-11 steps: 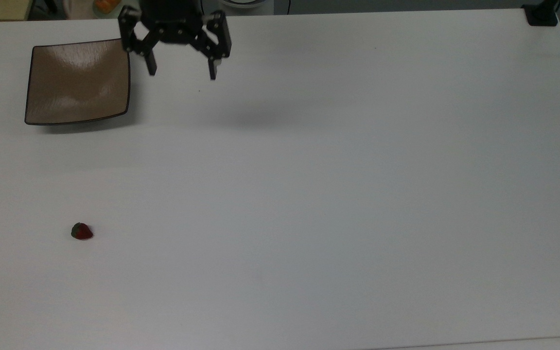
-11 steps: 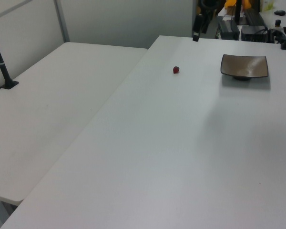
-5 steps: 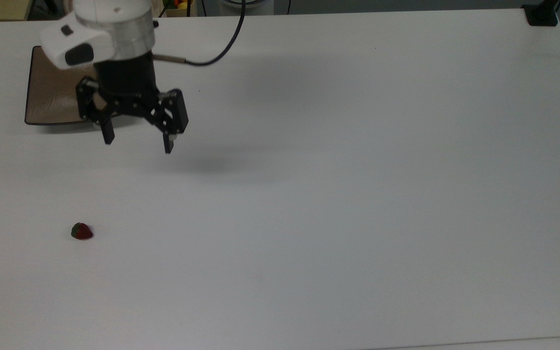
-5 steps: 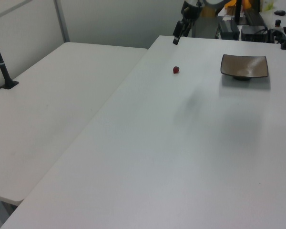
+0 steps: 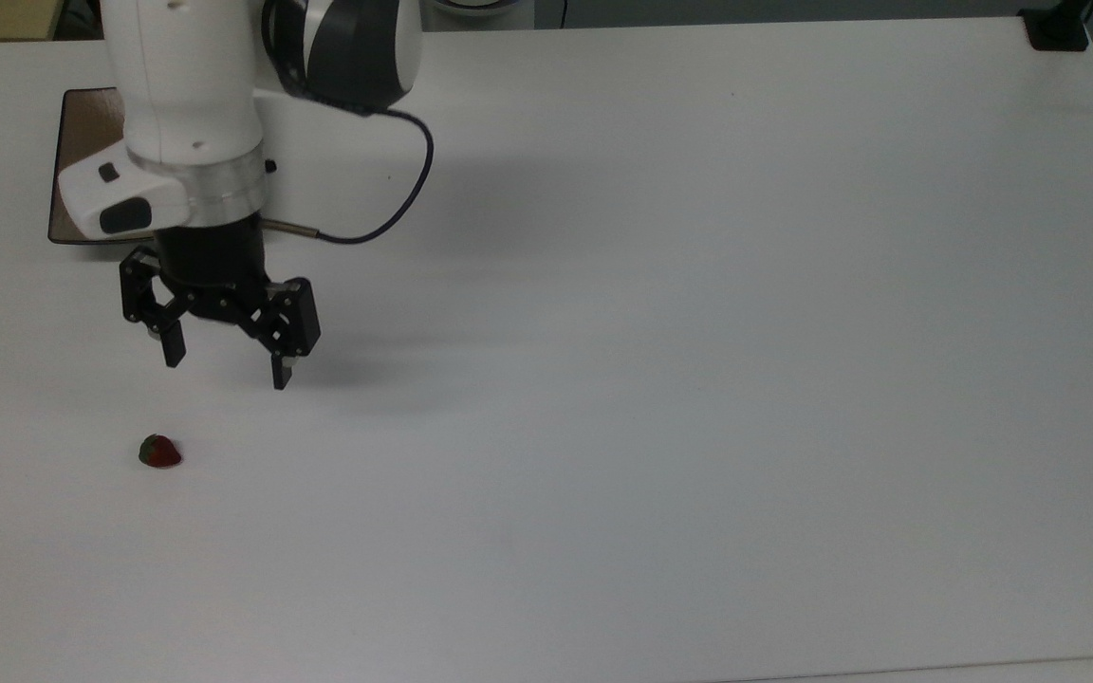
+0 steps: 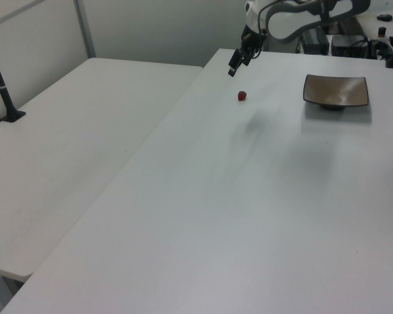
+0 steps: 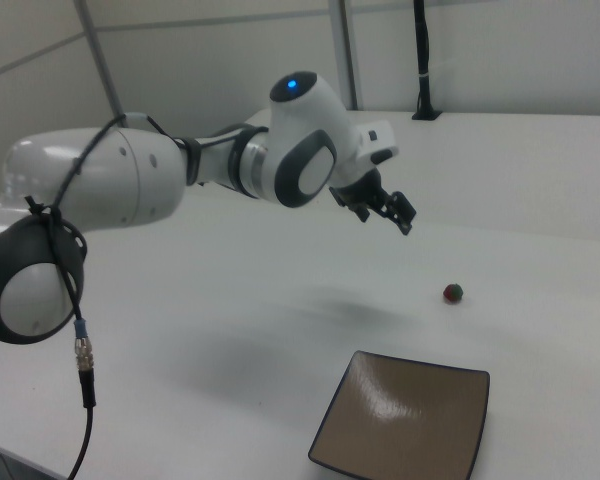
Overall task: Strawberries on a ceramic plate
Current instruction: 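Move the open gripper over the red strawberry and lower it, then close the gripper fingers around the red strawberry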
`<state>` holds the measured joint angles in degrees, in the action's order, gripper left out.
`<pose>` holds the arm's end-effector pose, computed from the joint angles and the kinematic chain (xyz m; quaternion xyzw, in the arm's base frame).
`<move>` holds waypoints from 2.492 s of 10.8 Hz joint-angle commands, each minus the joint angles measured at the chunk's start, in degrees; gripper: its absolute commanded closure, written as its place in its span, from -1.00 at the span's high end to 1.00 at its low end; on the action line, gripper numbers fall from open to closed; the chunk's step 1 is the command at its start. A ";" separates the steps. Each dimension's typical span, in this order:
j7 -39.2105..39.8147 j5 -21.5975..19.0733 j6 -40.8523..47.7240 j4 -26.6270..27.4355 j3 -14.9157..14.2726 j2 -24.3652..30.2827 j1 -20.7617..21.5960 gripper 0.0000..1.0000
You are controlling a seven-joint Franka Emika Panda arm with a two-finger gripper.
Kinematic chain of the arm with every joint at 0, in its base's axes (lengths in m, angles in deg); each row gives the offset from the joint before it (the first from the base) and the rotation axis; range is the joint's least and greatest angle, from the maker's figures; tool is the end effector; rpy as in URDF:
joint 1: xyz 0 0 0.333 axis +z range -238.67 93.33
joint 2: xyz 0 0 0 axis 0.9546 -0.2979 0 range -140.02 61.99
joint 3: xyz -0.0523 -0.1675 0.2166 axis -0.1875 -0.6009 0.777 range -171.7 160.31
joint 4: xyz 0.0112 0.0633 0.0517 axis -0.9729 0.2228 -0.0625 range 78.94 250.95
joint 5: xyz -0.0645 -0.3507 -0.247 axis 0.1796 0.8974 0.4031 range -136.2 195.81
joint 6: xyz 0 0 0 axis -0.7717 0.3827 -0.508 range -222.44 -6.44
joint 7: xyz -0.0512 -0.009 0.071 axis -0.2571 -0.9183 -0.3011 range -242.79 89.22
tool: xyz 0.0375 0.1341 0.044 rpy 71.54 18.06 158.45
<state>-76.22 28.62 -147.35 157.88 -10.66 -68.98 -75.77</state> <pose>0.7735 -0.0990 0.3548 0.9703 -0.0590 0.2329 0.0289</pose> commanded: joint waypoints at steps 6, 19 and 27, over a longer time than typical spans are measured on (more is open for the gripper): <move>-0.12 1.79 -16.54 -1.64 -0.22 -11.87 -2.96 1.00; 3.21 4.09 -24.19 -2.25 -0.75 -17.06 -6.30 0.25; 4.63 3.91 -23.13 0.28 -0.67 -11.81 -6.31 -0.78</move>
<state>-72.41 32.04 -170.61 155.97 -11.01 -84.86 -82.22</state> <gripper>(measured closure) 0.617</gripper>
